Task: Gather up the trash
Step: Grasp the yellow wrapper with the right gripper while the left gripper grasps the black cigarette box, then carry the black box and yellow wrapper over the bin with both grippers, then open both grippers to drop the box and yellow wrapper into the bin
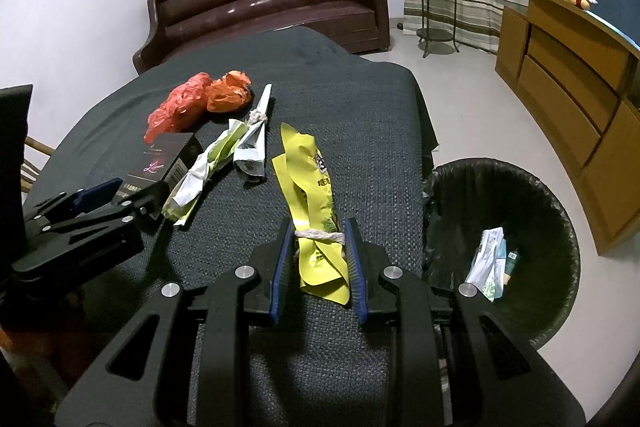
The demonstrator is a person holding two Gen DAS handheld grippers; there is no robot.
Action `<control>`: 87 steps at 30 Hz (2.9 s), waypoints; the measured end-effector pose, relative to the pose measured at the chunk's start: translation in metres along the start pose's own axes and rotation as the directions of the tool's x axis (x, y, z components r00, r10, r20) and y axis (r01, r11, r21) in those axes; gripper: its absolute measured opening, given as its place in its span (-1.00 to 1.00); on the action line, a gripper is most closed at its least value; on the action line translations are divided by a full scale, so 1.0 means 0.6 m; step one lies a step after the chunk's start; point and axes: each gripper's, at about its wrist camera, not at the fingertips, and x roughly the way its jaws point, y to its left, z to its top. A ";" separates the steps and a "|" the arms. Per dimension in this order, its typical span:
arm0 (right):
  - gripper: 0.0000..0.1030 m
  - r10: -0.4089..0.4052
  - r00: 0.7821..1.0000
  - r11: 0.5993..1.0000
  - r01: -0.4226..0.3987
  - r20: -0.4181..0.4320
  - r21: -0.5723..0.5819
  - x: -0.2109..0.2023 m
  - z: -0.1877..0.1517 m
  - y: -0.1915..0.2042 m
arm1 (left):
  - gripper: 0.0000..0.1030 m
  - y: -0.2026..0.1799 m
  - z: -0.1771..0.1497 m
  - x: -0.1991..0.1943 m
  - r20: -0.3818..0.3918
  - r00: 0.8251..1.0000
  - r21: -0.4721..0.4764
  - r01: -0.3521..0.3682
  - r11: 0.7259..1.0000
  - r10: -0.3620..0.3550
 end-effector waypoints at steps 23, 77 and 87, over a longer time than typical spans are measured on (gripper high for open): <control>-0.51 -0.016 1.000 1.000 0.016 0.016 0.002 -0.003 -0.002 0.000 | 0.07 -0.002 -0.018 -0.033 0.065 0.998 0.020 -0.012 1.000 0.011; -0.51 -0.304 0.949 0.927 0.275 0.082 0.257 -0.080 -0.012 -0.299 | 0.07 -0.359 0.010 -0.033 0.143 0.960 0.282 0.192 0.940 -0.239; -0.48 -0.310 0.948 0.911 0.274 0.074 0.308 -0.055 -0.010 -0.332 | 0.08 -0.380 0.011 -0.015 0.110 0.967 0.289 0.189 0.939 -0.229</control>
